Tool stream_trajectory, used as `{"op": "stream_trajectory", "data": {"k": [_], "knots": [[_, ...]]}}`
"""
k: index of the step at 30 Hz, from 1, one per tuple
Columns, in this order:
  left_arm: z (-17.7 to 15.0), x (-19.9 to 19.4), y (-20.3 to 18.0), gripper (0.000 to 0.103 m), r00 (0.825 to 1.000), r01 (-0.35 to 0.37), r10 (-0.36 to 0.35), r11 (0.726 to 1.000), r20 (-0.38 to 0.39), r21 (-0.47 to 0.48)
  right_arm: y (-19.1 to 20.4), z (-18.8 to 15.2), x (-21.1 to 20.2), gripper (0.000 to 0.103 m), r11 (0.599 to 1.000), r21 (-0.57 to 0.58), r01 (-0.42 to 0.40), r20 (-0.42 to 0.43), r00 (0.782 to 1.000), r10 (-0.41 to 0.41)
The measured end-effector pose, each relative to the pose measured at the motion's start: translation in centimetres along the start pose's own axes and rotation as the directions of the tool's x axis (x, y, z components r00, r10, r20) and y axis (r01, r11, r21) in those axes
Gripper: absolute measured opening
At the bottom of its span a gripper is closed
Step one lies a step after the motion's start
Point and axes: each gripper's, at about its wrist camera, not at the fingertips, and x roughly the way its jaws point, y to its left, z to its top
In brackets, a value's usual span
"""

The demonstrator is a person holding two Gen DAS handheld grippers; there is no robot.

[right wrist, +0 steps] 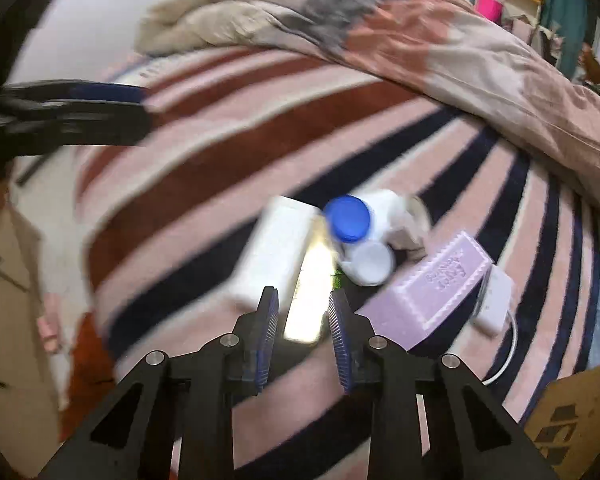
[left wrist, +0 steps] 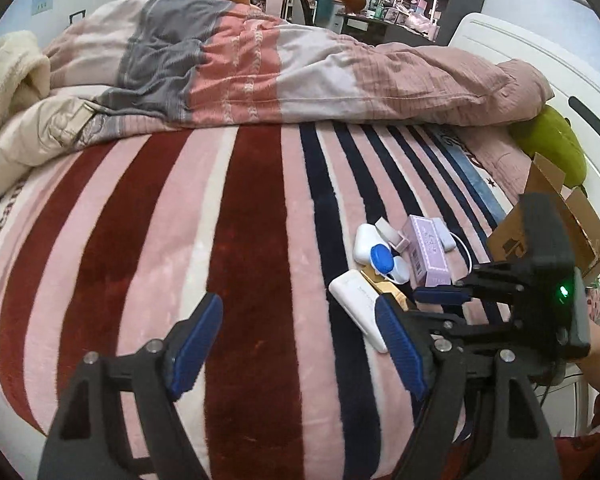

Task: Organize rigid objects
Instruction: 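Grasp the gold lipstick tube with the right gripper, then pass the gold lipstick tube from the right gripper to the left gripper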

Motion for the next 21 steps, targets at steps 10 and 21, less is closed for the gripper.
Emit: {"op": "stream_trajectory", "data": {"k": [10,21], "knots": [[-0.1,-0.1,-1.8,0.076,1.000,-0.004,0.004,1.000,0.000,0.019,-1.0,-2.5,-1.4,0.014,0.995,0.057,-0.086,-0.080,0.993,0.090],[-1.1,-0.1,-3.5,0.076,0.998,0.054,-0.054,0.999,-0.042,-0.005,-0.4,-3.3,0.1,0.013,0.998,0.020,-0.060,-0.079,0.995,0.061]]}}
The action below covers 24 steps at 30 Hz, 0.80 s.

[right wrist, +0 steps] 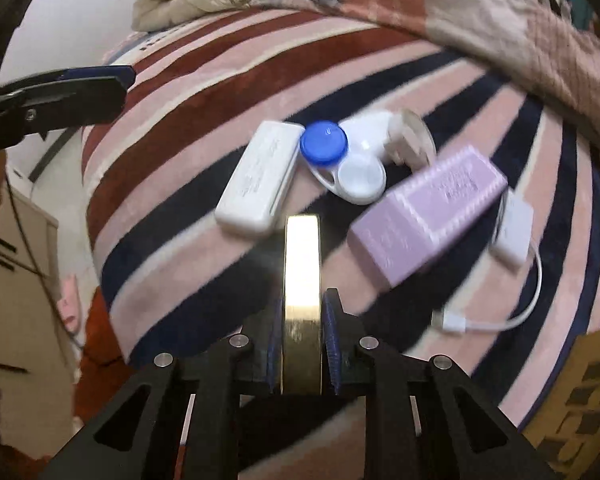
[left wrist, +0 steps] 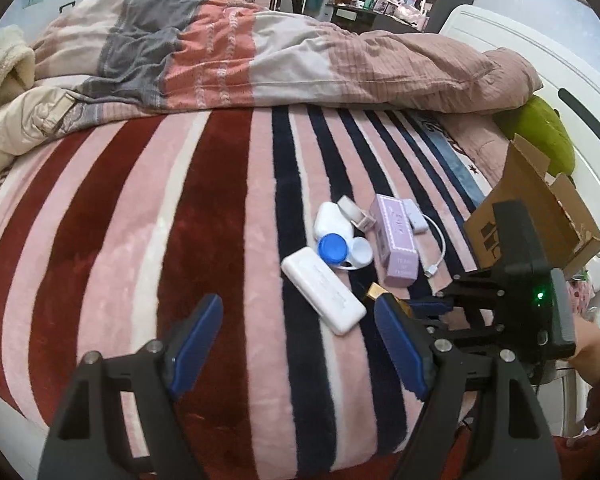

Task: Organize rigid objects
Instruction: 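Pass the gold lipstick tube from the right gripper to the left gripper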

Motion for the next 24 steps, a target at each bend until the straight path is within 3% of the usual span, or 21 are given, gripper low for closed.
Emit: {"op": "stream_trajectory", "data": {"k": [4,9,12,14,18,24], "knots": [[0.5,-0.4,-1.1,0.076,0.996,0.088,-0.088,0.996,0.007,0.007,1.3,-0.3,-1.7,0.013,0.999,-0.025,0.025,0.063,0.998,-0.023],[2.4,-1.9,-4.0,0.075,0.977,0.208,-0.210,0.977,0.037,0.050,2.9,0.7,-7.5,0.013,0.997,-0.067,-0.041,0.193,0.980,0.053],[4.3,-3.2,-6.4,0.060,0.954,0.287,-0.292,0.954,0.063,0.084,3.0,0.7,-12.0,0.013,0.994,-0.086,-0.066,0.283,0.955,0.088],[5.5,-3.6,-8.3,0.034,0.939,0.332,-0.340,0.936,0.055,0.118,2.3,0.4,-14.1,0.013,0.994,-0.091,-0.066,0.332,0.939,0.093],[8.0,-3.5,-12.9,0.028,0.928,0.357,-0.372,0.910,0.034,0.213,-0.6,-1.0,-17.8,0.013,0.997,-0.045,-0.060,0.409,0.909,0.073],[11.8,-0.8,-20.9,0.026,0.908,0.408,-0.417,0.855,-0.042,0.322,-6.1,-3.8,-21.2,0.013,0.997,0.070,-0.031,0.463,0.886,-0.005]]}}
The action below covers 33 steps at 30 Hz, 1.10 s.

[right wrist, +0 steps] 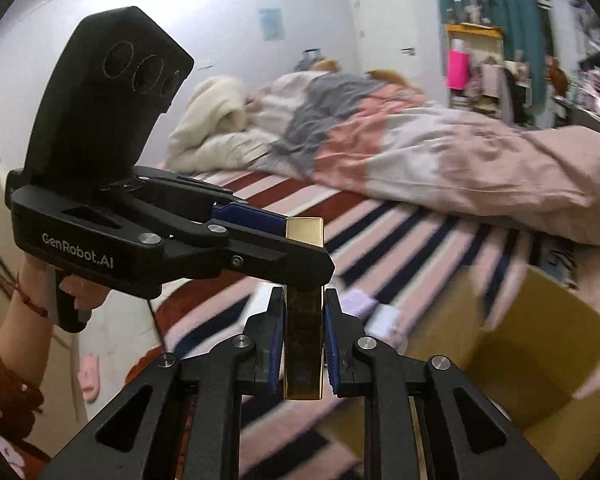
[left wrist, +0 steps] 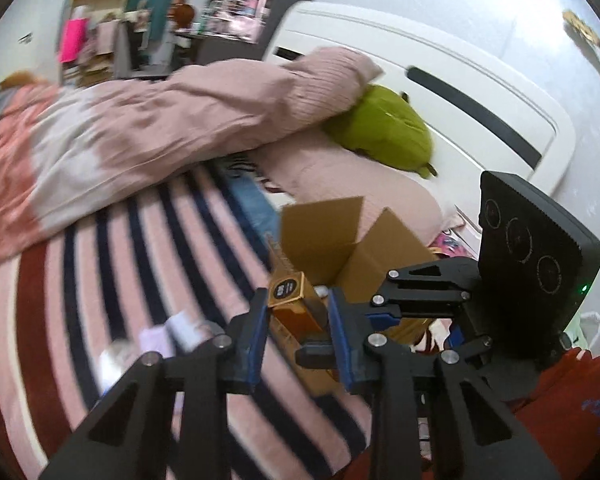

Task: Organize rigid objects
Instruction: 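Pass the gold lipstick tube from the right gripper to the left gripper, then lower the lipstick into the cardboard box and open the left gripper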

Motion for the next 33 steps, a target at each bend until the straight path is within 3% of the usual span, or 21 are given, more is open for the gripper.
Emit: {"op": "stream_trajectory", "data": {"k": [4,8,19,25,33], "knots": [[2.4,3.8,-2.5,0.021,0.997,0.061,-0.059,0.997,-0.040,0.049,-3.8,-0.5,-2.0,0.013,0.996,0.086,0.036,-0.007,0.999,-0.035],[3.9,5.4,-4.2,0.018,0.994,0.098,-0.095,0.992,-0.053,0.074,-6.6,-0.9,-3.8,0.013,0.985,0.174,-0.020,0.031,0.999,0.015],[3.3,2.2,-3.2,0.017,0.998,-0.008,0.012,0.998,-0.070,0.067,-6.1,0.3,-2.6,0.013,0.966,0.194,-0.172,0.064,0.985,0.162],[3.7,0.8,-3.3,0.017,0.998,-0.016,0.020,0.997,-0.057,0.074,-5.8,1.2,-2.3,0.013,0.947,0.207,-0.246,0.090,0.969,0.232],[4.8,4.6,-5.0,0.017,0.994,0.050,-0.040,0.995,-0.103,0.088,-7.8,0.0,-3.7,0.013,0.955,0.243,-0.171,0.058,0.985,0.162]]}}
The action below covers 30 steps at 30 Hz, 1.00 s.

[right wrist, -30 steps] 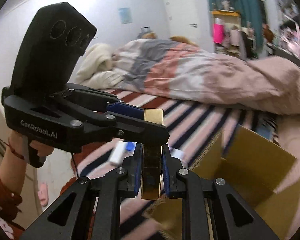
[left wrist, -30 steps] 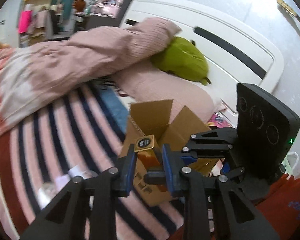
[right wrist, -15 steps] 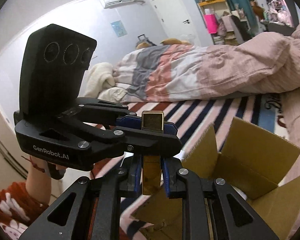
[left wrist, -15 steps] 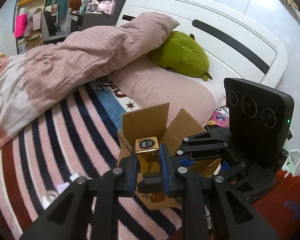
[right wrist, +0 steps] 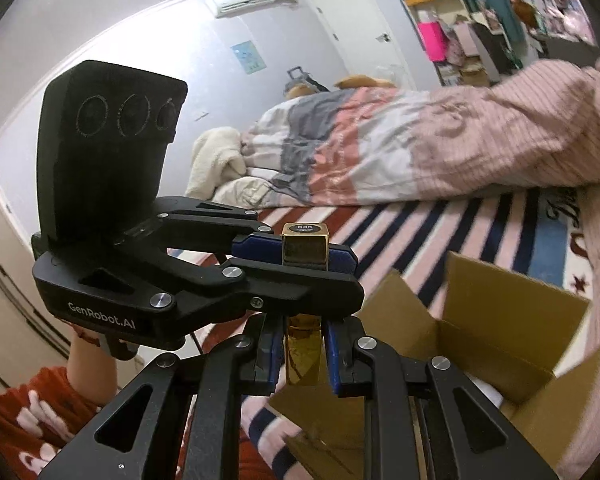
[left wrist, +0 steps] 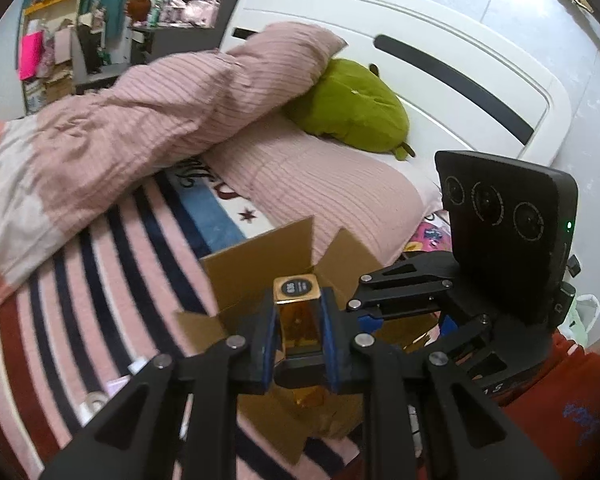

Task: Organize rigid objects
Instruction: 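Lower the lipstick into the cardboard box and open the left gripper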

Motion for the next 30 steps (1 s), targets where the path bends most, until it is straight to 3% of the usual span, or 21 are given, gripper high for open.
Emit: {"op": "stream_trajectory", "data": {"k": [5,12,13,16,20,24,27,30], "knots": [[0.2,4.2,-0.7,0.017,0.997,0.042,-0.042,0.999,-0.066,0.003,-1.9,-1.4,-0.9,0.013,0.996,0.033,0.081,-0.064,0.995,-0.078],[-0.6,6.9,-0.8,0.018,0.991,0.055,-0.055,0.998,-0.122,-0.005,-3.0,-2.8,0.1,0.014,0.984,0.024,0.179,-0.202,0.964,-0.170],[-0.6,7.0,-0.8,0.023,0.991,0.042,-0.041,0.999,-0.129,0.004,-3.0,-2.9,0.3,0.014,0.981,0.022,0.195,-0.213,0.959,-0.186],[-0.9,6.8,-0.9,0.054,0.993,-0.009,0.012,1.000,-0.118,0.025,-3.0,-3.1,0.7,0.015,0.971,-0.005,0.237,-0.239,0.943,-0.231],[-0.8,4.6,0.7,0.060,0.996,-0.028,0.026,0.999,-0.079,-0.028,-2.6,-3.0,0.8,0.026,0.968,-0.020,0.250,-0.241,0.939,-0.247],[-1.8,-0.2,2.5,0.071,0.993,-0.114,0.114,0.992,0.000,-0.061,-1.5,-2.5,1.1,0.027,0.963,-0.047,0.264,-0.236,0.934,-0.267],[-4.0,-4.1,4.1,0.074,0.980,-0.189,0.195,0.976,0.048,-0.108,0.7,-1.8,1.9,0.027,0.969,-0.091,0.228,-0.216,0.946,-0.243],[-6.9,-7.6,6.2,0.075,0.954,-0.274,0.291,0.945,0.074,-0.180,3.8,-1.4,3.7,0.028,0.977,-0.145,0.158,-0.203,0.961,-0.185]]}}
